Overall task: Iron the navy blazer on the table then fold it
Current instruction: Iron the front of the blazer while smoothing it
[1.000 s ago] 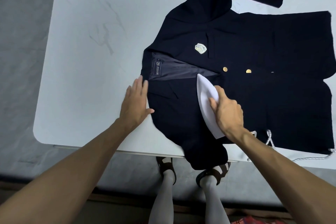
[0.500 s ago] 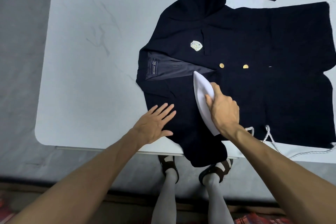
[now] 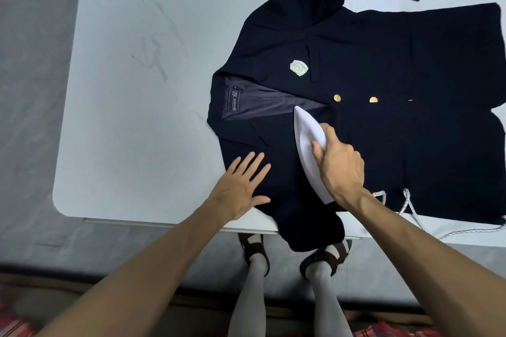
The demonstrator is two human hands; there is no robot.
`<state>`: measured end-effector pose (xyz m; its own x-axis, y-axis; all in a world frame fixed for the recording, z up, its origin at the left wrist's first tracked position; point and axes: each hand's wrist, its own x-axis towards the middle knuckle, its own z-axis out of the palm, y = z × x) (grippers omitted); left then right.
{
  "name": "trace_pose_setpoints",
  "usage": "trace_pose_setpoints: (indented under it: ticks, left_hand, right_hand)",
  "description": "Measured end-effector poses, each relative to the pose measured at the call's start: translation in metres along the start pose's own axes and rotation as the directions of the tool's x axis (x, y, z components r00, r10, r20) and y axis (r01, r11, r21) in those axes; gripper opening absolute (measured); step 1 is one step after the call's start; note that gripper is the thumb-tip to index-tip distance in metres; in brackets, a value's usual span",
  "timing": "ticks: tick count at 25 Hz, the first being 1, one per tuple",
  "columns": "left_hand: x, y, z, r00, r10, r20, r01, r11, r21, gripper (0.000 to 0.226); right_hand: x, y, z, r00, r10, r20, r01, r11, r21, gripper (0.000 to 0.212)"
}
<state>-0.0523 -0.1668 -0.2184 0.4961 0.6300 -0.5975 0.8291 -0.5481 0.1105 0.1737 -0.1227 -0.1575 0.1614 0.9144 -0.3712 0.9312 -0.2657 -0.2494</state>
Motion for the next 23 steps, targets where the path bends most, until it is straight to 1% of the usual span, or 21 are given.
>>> trace_pose_setpoints:
  ticks: [1, 2, 3, 4, 5, 6, 7, 8, 9, 10, 11, 12, 13, 15, 17, 19, 21, 23]
  left_hand:
    - [0.0, -0.002, 0.0, 1.0, 0.014, -0.007, -0.014, 1.0, -0.013, 0.074]
    - [-0.003, -0.006, 0.0, 0.999, 0.033, -0.043, -0.036, 0.996, -0.077, 0.07]
    - [-0.008, -0.013, 0.001, 0.991, 0.042, -0.124, -0.066, 0.979, -0.191, 0.062]
    - [-0.015, -0.019, 0.001, 0.966, -0.002, -0.26, -0.085, 0.943, -0.322, 0.05]
    - [-0.021, -0.029, 0.001, 0.915, -0.129, -0.382, -0.056, 0.898, -0.437, 0.039]
    - [-0.025, -0.041, 0.001, 0.837, -0.298, -0.459, -0.004, 0.835, -0.55, 0.033]
    - [-0.024, -0.052, -0.002, 0.763, -0.455, -0.46, 0.057, 0.756, -0.653, 0.035]
    - [-0.021, -0.064, -0.007, 0.729, -0.556, -0.4, 0.13, 0.686, -0.716, 0.044]
    - [-0.014, -0.074, -0.011, 0.747, -0.582, -0.323, 0.208, 0.665, -0.718, 0.056]
    - [-0.007, -0.081, -0.014, 0.8, -0.543, -0.255, 0.263, 0.7, -0.664, 0.069]
    - [-0.001, -0.086, -0.015, 0.856, -0.471, -0.211, 0.281, 0.769, -0.574, 0.078]
    - [0.002, -0.089, -0.015, 0.898, -0.402, -0.179, 0.274, 0.829, -0.487, 0.085]
    - [0.003, -0.092, -0.012, 0.92, -0.359, -0.159, 0.263, 0.864, -0.428, 0.088]
    - [0.001, -0.099, -0.005, 0.928, -0.347, -0.136, 0.275, 0.883, -0.38, 0.088]
    - [0.001, -0.106, -0.002, 0.932, -0.339, -0.128, 0.277, 0.894, -0.352, 0.084]
    - [0.003, -0.108, -0.002, 0.938, -0.326, -0.119, 0.268, 0.897, -0.351, 0.083]
    - [0.003, -0.11, -0.002, 0.942, -0.32, -0.097, 0.264, 0.889, -0.374, 0.082]
    - [0.001, -0.113, -0.001, 0.949, -0.308, -0.074, 0.254, 0.879, -0.403, 0.081]
  right_hand:
    - [0.0, 0.0, -0.002, 1.0, 0.007, 0.004, -0.007, 1.0, -0.002, 0.032]
    - [0.0, -0.001, -0.003, 1.0, 0.015, 0.013, -0.015, 1.0, 0.003, 0.032]
    - [-0.001, -0.002, -0.006, 0.999, 0.02, 0.025, -0.021, 1.0, 0.015, 0.034]
    - [-0.002, -0.004, -0.008, 0.999, 0.022, 0.041, -0.023, 0.999, 0.032, 0.036]
    - [-0.004, -0.007, -0.011, 0.998, 0.016, 0.058, -0.019, 0.999, 0.051, 0.038]
    - [-0.006, -0.013, -0.014, 0.997, -0.003, 0.073, -0.002, 0.998, 0.067, 0.041]
    - [-0.008, -0.022, -0.015, 0.995, -0.032, 0.092, 0.024, 0.996, 0.085, 0.044]
    - [-0.009, -0.036, -0.015, 0.991, -0.072, 0.113, 0.059, 0.991, 0.116, 0.046]
    - [-0.011, -0.053, -0.013, 0.984, -0.117, 0.133, 0.095, 0.982, 0.164, 0.049]
    - [-0.012, -0.071, -0.009, 0.976, -0.16, 0.148, 0.126, 0.969, 0.214, 0.051]
    - [-0.014, -0.089, -0.002, 0.968, -0.196, 0.16, 0.154, 0.958, 0.244, 0.054]
    - [-0.016, -0.105, 0.006, 0.959, -0.223, 0.172, 0.178, 0.953, 0.245, 0.056]
    - [-0.019, -0.118, 0.015, 0.952, -0.243, 0.187, 0.201, 0.955, 0.219, 0.058]
    - [-0.025, -0.132, 0.032, 0.944, -0.249, 0.215, 0.225, 0.966, 0.13, 0.058]
    - [-0.027, -0.134, 0.038, 0.952, -0.213, 0.22, 0.194, 0.975, 0.105, 0.056]
    - [-0.024, -0.131, 0.037, 0.956, -0.196, 0.217, 0.169, 0.976, 0.137, 0.056]
    - [-0.022, -0.13, 0.035, 0.951, -0.207, 0.228, 0.164, 0.967, 0.195, 0.055]
    - [-0.023, -0.131, 0.034, 0.943, -0.231, 0.241, 0.181, 0.96, 0.212, 0.052]
